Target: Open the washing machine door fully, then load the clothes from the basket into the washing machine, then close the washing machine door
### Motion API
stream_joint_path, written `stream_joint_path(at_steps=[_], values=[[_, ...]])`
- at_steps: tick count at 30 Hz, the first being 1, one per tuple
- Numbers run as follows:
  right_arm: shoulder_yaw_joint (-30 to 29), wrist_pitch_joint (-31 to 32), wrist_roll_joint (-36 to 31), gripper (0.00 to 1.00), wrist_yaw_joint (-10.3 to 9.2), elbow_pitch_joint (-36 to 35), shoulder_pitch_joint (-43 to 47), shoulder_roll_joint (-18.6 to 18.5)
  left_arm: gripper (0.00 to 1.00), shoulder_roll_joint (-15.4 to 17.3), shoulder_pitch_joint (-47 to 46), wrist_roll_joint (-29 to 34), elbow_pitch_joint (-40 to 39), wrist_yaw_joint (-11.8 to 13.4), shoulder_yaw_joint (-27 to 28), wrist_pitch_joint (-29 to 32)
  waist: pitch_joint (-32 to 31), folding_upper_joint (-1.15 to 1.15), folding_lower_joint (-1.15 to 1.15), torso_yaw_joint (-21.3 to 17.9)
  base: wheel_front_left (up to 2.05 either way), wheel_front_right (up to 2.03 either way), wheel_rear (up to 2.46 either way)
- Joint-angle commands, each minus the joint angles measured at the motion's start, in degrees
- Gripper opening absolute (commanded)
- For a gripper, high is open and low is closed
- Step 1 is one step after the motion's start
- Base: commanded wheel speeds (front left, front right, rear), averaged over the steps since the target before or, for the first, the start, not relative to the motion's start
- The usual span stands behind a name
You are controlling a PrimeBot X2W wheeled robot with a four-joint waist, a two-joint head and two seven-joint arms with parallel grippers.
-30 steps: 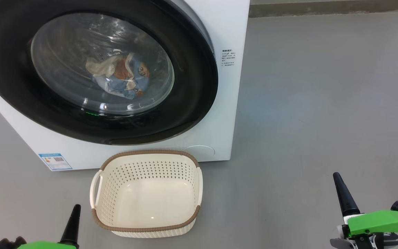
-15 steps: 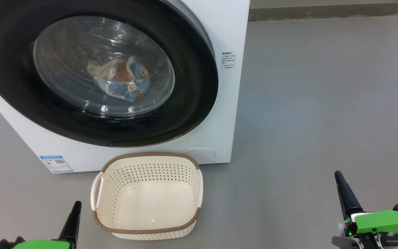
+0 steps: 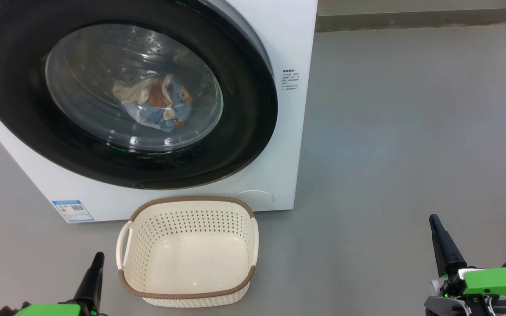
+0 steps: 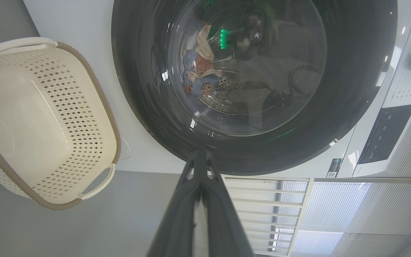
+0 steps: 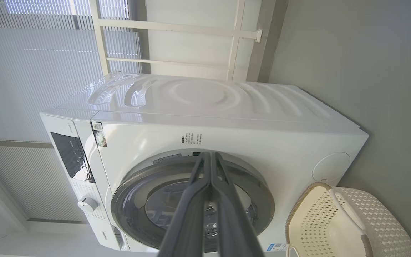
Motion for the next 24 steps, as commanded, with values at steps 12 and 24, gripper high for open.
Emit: stream_joint_path(at_steps=[12, 24], values=[[1.0, 1.0, 3.1, 0.00, -0.05, -2.0, -0.3, -0.1, 0.00, 0.5, -3.1, -2.5, -1.7, -0.2, 2.6, 1.2, -0.2, 0.00, 0.00, 0.0, 0.00, 0.00, 0.00], [1.0, 1.0, 3.1, 0.00, -0.05, -2.0, -0.3, -0.1, 0.00, 0.4, -3.1, -2.4, -1.7, -0.2, 2.8, 1.3, -0.2, 0.00, 0.00, 0.0, 0.00, 0.00, 0.00]])
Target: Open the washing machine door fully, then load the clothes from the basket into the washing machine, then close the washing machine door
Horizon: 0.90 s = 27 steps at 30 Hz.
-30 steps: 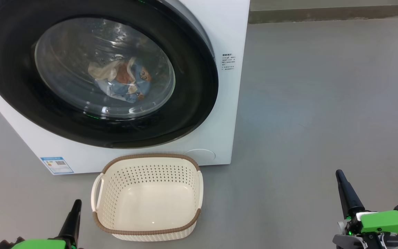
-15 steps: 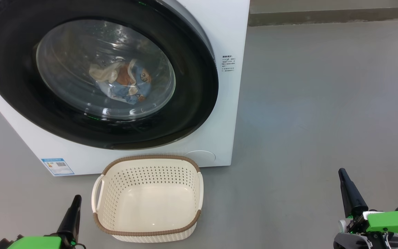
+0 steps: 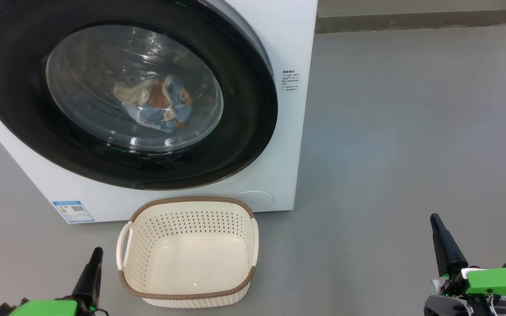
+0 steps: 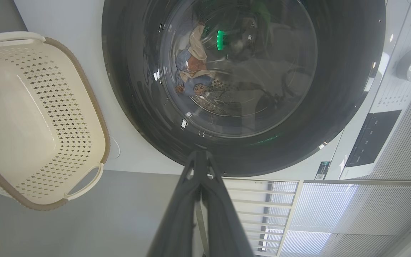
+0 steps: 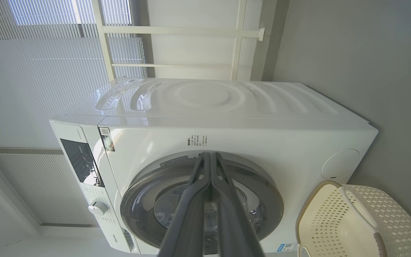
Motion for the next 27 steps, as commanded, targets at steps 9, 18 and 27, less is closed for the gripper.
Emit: stream_joint_path(at_steps=[9, 18, 27], values=[[1.3, 0.5, 0.2, 0.00, 0.09, -1.7, -0.4, -0.2, 0.00, 0.6, -2.3, -0.4, -1.5, -0.2, 2.0, 0.4, 0.0, 0.00, 0.00, 0.0, 0.00, 0.00, 0.00], [1.3, 0.5, 0.2, 0.00, 0.09, -1.7, -0.3, -0.2, 0.00, 0.5, -2.3, -0.4, -1.5, -0.2, 2.1, 0.5, 0.0, 0.00, 0.00, 0.0, 0.00, 0.00, 0.00], [1.3, 0.5, 0.2, 0.00, 0.09, -1.7, -0.3, -0.2, 0.00, 0.5, -2.3, -0.3, -1.5, -0.2, 2.2, 0.5, 0.0, 0.00, 0.00, 0.0, 0.00, 0.00, 0.00]])
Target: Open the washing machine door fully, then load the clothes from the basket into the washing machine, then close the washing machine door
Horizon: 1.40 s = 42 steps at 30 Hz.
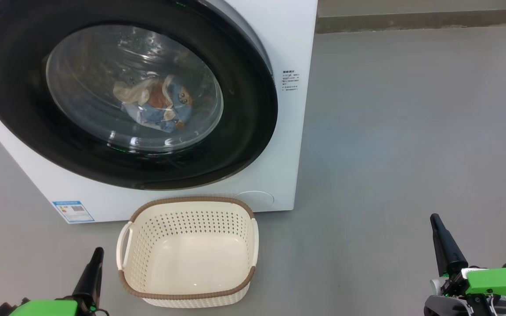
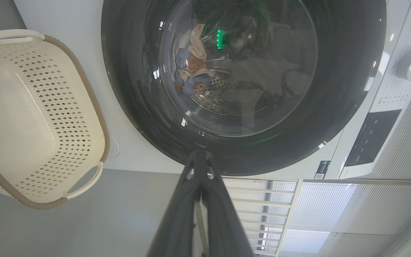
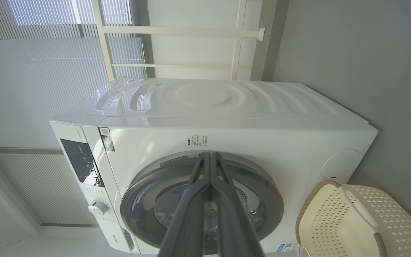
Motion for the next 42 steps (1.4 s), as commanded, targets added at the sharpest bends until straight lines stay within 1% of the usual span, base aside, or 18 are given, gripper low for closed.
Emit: stream_joint_path(at_steps=[1, 42], values=[[1.3, 0.5, 0.2, 0.00, 0.09, -1.7, -0.4, -0.2, 0.00, 0.6, -2.3, -0.3, -1.5, -0.2, 2.0, 0.1, 0.0, 0.00, 0.00, 0.0, 0.00, 0.00, 0.00], [1.3, 0.4, 0.2, 0.00, 0.09, -1.7, -0.4, -0.2, 0.00, 0.5, -2.4, -0.1, -1.5, -0.2, 2.2, 0.3, 0.0, 0.00, 0.00, 0.0, 0.00, 0.00, 0.00]])
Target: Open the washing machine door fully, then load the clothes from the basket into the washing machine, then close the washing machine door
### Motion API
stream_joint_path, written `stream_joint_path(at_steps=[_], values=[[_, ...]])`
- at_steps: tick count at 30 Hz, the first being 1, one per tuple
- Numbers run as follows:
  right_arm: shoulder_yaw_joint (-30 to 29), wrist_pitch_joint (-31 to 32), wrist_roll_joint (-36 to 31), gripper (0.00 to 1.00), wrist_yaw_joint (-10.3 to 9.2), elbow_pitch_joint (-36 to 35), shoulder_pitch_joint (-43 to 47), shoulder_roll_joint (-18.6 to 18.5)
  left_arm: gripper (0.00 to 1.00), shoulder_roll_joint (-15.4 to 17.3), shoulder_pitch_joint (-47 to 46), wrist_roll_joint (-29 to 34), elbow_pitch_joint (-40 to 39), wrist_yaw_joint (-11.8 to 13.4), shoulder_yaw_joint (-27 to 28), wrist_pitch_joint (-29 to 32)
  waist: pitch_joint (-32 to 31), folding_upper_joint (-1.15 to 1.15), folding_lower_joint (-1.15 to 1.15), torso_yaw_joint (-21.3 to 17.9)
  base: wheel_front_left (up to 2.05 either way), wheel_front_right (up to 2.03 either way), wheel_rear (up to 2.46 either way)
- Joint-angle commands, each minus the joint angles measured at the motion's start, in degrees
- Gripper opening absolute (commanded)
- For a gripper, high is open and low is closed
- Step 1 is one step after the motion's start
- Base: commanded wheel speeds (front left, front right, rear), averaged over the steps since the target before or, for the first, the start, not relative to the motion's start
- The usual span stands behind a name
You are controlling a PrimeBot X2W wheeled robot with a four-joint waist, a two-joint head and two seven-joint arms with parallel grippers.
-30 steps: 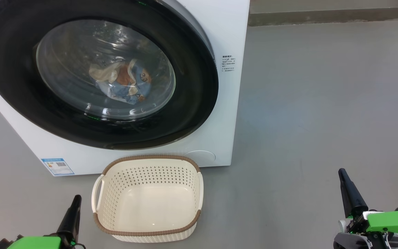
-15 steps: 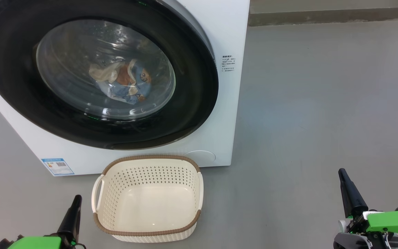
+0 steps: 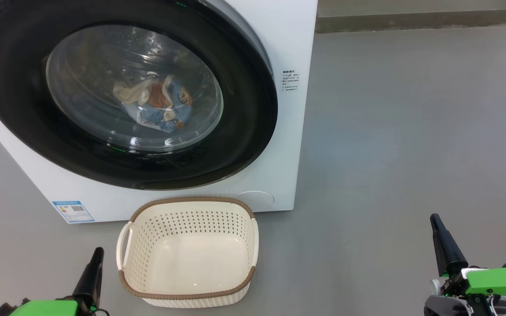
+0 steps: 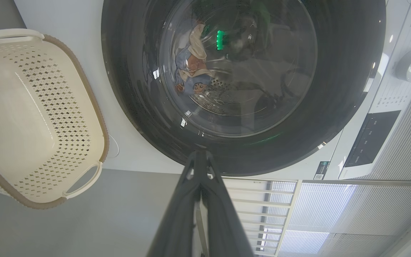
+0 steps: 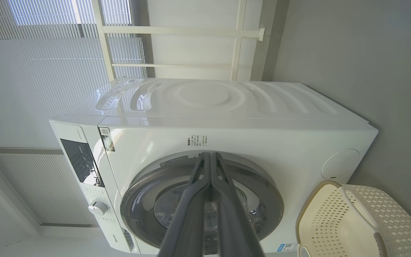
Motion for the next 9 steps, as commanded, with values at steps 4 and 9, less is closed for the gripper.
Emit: stream_joint_path(at_steps=[4, 9], values=[[1.3, 0.4, 0.2, 0.00, 0.09, -1.7, -0.4, -0.2, 0.00, 0.7, -2.4, -0.1, -1.5, -0.2, 2.1, 0.3, 0.0, 0.00, 0.00, 0.0, 0.00, 0.00, 0.00], [1.3, 0.4, 0.2, 0.00, 0.09, -1.7, -0.4, -0.2, 0.00, 0.7, -2.4, -0.1, -1.5, -0.2, 2.1, 0.3, 0.0, 0.00, 0.00, 0.0, 0.00, 0.00, 0.00]])
